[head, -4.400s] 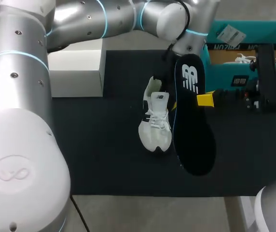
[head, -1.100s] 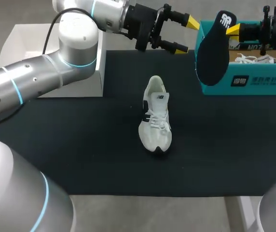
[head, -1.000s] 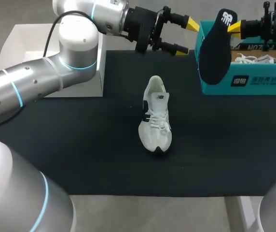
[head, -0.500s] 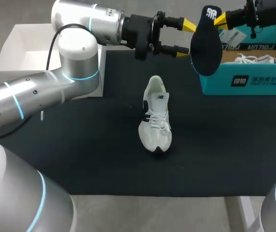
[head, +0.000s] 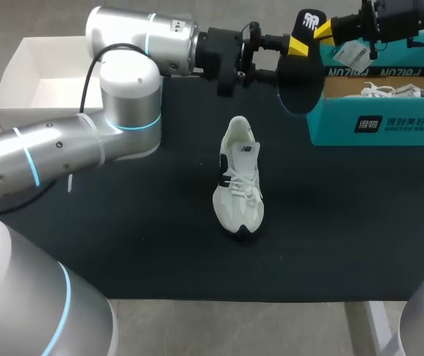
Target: Take the shoe out of the shoebox, open the shoe tongue, remove and reinsert the insole, then place the shoe into the shoebox
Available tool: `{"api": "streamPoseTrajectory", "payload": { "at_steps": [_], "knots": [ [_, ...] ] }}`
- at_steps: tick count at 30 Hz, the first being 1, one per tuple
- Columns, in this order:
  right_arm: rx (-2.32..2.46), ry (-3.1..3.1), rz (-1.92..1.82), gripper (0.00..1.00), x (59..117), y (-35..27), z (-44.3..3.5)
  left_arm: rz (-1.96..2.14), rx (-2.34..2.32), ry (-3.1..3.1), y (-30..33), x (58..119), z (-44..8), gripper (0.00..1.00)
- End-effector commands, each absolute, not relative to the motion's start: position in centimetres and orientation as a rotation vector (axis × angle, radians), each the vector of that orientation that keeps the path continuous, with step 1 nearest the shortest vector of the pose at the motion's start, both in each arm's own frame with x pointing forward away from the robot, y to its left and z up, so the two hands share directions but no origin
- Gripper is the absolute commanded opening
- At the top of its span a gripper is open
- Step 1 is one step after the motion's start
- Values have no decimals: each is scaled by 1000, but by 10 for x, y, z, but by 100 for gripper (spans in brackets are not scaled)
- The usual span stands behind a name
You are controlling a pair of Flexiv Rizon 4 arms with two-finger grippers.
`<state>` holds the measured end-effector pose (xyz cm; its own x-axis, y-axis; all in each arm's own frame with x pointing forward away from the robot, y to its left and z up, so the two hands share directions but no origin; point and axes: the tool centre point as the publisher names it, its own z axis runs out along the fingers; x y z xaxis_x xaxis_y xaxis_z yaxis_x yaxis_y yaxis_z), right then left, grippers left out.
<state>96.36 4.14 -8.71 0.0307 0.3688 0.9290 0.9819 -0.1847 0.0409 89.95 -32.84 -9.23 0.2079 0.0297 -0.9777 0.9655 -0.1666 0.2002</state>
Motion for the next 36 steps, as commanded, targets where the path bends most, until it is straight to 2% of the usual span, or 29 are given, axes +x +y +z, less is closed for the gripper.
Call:
{"api": "streamPoseTrajectory", "payload": {
  "at_steps": [1,3,6,17,18,19,36],
  "knots": [
    [-1634,-1391,-1152,0,961,43,-87,-1134,1435,1022,-329,894,-95,39],
    [-1630,-1384,-1156,0,961,43,-87,-1132,1434,1028,-330,895,-97,33],
    [-1632,-1386,-1155,0,959,42,-87,-1128,1435,1045,-331,896,-98,0],
    [-1606,-1385,-1188,0,954,45,-88,-1110,1434,1074,-332,895,-99,0],
    [-1605,-1386,-1189,35,953,44,-88,-1111,1431,1078,-332,895,-99,0],
    [-1600,-1390,-1201,100,953,44,-88,-1111,1430,1080,-332,895,-99,0],
    [-1534,-1442,-1358,100,920,10,-83,-1136,1332,1139,-305,902,-97,0]
  ]
}}
